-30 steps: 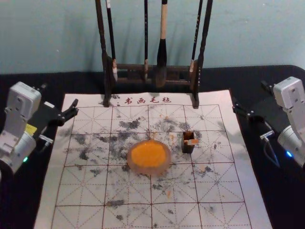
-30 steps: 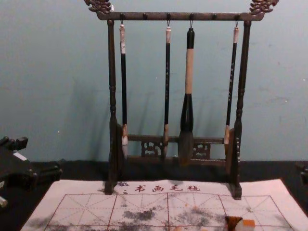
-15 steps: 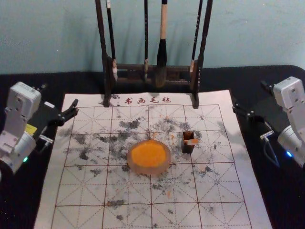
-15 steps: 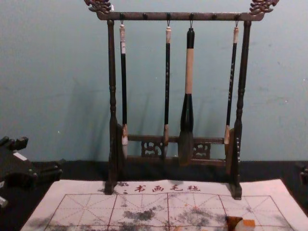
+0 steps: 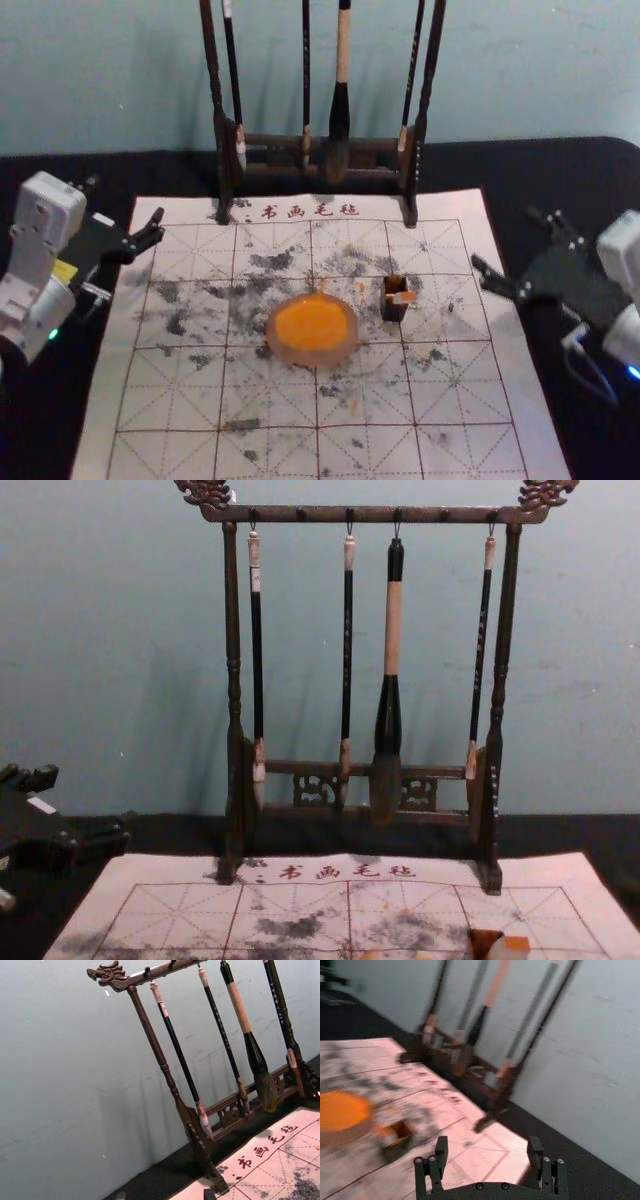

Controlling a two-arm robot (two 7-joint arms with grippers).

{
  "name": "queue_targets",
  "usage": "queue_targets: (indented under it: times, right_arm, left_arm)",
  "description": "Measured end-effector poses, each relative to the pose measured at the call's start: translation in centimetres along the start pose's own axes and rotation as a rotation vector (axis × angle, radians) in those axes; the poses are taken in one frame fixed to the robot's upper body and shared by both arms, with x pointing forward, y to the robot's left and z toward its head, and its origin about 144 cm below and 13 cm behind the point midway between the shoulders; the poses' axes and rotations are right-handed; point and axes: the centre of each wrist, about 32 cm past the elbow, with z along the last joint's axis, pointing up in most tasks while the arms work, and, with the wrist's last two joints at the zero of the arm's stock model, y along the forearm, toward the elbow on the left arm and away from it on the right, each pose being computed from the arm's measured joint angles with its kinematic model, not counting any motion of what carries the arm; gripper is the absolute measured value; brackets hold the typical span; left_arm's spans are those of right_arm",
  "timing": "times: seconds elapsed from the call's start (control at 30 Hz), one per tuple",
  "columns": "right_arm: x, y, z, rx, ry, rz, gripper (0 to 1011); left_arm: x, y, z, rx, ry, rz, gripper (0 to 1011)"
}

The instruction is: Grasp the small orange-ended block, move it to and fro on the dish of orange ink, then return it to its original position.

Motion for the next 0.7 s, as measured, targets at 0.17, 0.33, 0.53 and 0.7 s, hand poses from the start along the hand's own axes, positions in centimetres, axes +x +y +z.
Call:
queue_targets:
  times: [0.17,0.33,0.53,0.7]
  right_arm:
    - [-0.2,-1.7,-0.8,0.04,-0.054,0.119,1000]
    - [-0.1,-2.2,-1.3,0.079,-0.085,0.207,1000]
    - [0.1,-1.1,-1.8,0.108,-0.117,0.303,1000]
    - [0.4,0.8,-1.8,0.123,-0.155,0.369,1000]
  left_arm:
    - [0.0,0.0,0.0,0.0,0.0,0.0,1001]
    - [0.0,0.0,0.0,0.0,0.0,0.0,1001]
    - [0.0,0.0,0.0,0.0,0.0,0.0,1001]
    - [0.0,0.0,0.0,0.0,0.0,0.0,1001]
